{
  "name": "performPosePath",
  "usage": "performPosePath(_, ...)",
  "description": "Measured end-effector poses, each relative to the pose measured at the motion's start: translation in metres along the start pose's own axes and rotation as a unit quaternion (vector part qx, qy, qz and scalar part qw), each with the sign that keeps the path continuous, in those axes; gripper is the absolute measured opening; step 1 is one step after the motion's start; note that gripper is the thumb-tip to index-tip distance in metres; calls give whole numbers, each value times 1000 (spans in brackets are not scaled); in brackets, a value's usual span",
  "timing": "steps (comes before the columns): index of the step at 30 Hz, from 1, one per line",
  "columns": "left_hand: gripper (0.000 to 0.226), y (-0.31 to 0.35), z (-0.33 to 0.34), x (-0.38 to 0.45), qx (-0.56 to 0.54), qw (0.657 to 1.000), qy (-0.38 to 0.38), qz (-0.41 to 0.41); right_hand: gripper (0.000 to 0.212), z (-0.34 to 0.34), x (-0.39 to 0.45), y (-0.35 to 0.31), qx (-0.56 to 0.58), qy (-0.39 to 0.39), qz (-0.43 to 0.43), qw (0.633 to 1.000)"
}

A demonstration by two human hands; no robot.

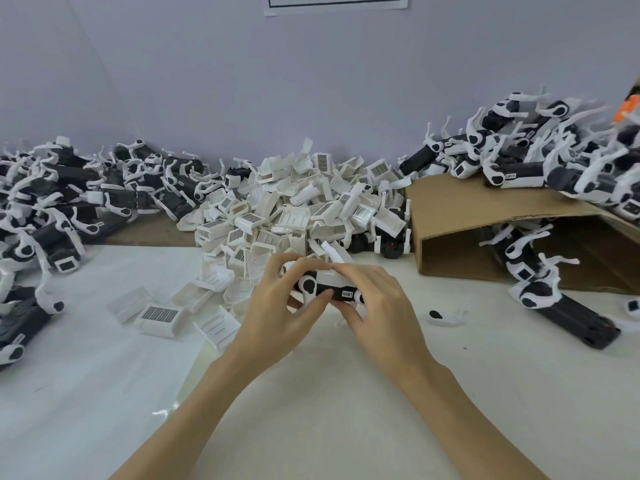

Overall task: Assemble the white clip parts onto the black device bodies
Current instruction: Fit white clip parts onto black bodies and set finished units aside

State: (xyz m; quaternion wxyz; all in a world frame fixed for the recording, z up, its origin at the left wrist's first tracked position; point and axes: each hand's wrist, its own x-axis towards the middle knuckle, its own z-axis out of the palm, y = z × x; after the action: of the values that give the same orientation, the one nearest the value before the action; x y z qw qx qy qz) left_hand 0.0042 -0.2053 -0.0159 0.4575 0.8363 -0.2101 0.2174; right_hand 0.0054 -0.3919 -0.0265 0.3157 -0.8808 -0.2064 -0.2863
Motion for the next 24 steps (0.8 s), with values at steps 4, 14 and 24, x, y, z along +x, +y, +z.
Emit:
performPosePath(4, 32, -1, 1, 0, -6, 1000, 3, 1, 51, -1, 4, -1, -35, 35, -10, 999)
performPosePath(14, 27, -2, -23, 6, 26, 981, -103, 162, 37, -43, 13, 10, 256, -226, 133, 931)
performPosePath(24, 69, -12, -15, 5, -6, 997, -76, -7, 43, -27, 7, 1, 105, -147, 46, 982)
